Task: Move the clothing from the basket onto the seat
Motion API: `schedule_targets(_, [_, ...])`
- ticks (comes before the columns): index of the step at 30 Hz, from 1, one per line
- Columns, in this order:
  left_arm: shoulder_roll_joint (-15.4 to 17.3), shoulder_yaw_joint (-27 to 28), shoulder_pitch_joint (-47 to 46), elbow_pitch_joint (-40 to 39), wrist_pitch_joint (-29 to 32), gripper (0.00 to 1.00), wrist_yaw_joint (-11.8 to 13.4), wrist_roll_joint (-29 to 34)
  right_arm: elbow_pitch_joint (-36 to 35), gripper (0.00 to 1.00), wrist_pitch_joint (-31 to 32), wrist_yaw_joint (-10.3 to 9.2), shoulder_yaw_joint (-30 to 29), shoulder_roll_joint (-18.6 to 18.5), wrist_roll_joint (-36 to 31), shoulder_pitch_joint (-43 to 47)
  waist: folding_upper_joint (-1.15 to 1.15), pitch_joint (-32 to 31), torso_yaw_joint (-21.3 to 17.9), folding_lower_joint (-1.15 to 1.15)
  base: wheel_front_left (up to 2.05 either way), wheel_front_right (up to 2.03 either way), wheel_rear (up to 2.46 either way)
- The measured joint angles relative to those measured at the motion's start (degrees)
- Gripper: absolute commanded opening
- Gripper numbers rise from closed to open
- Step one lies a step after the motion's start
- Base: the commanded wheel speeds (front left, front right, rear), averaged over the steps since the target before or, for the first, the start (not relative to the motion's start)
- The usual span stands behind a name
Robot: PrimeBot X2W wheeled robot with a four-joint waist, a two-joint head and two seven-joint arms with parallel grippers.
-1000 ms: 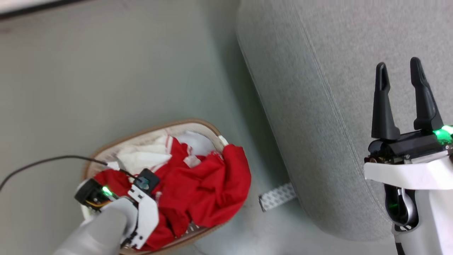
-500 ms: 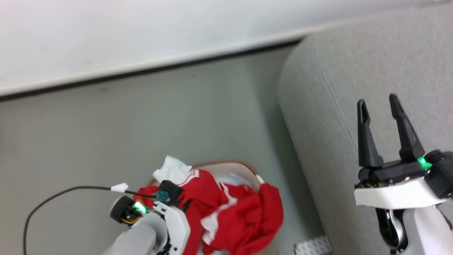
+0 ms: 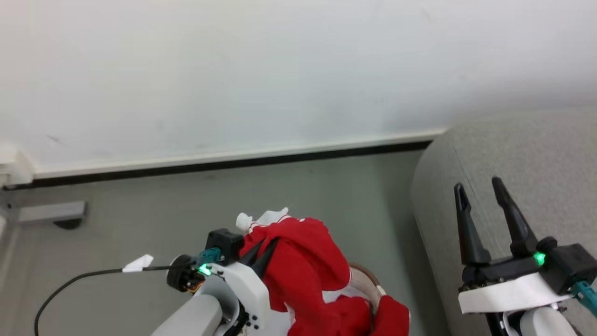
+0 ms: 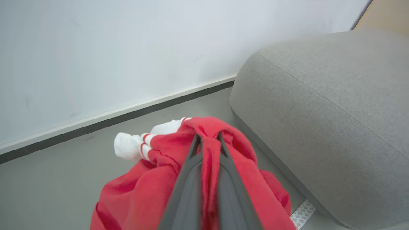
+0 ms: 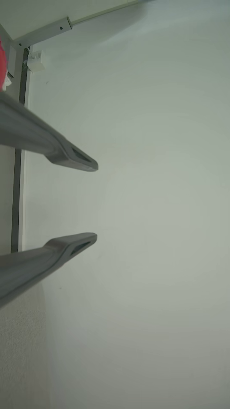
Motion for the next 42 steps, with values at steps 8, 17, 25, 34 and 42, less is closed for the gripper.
schedule_targets(8, [2.07,5.78,2.43,-12.1,-0.01,0.0,1.44,1.9,0.41,1.0,0.0,0.0,1.94,-0.11,0.25,2.41,0.0,-3.99,2.75,0.0,0.0,0.0,0.0])
schedule_targets(17, [3.33,10.36,4.03,-22.27,0.03,0.0,2.05,0.88,0.54,1.0,0.0,0.0,4.42,-0.19,0.76,3.99,0.0,-5.72,3.4,0.0,0.0,0.0,0.0])
schedule_targets(25, [4.77,11.62,4.28,-29.05,2.03,0.0,2.69,-0.7,0.35,1.0,0.0,0.0,6.78,-0.47,1.65,4.54,0.0,-5.46,3.65,0.0,0.0,0.0,0.0])
schedule_targets(34, [5.54,11.65,5.23,-32.36,2.87,0.0,3.76,-0.83,0.53,1.0,0.0,0.0,8.95,-1.43,2.02,4.53,0.0,-4.91,3.49,0.01,0.0,0.0,0.0])
schedule_targets(42, [5.72,11.33,5.25,-33.23,2.97,0.0,4.14,-0.86,1.89,1.0,0.0,0.0,14.5,-2.82,3.68,2.63,0.0,-4.77,3.39,0.01,0.0,0.0,0.0])
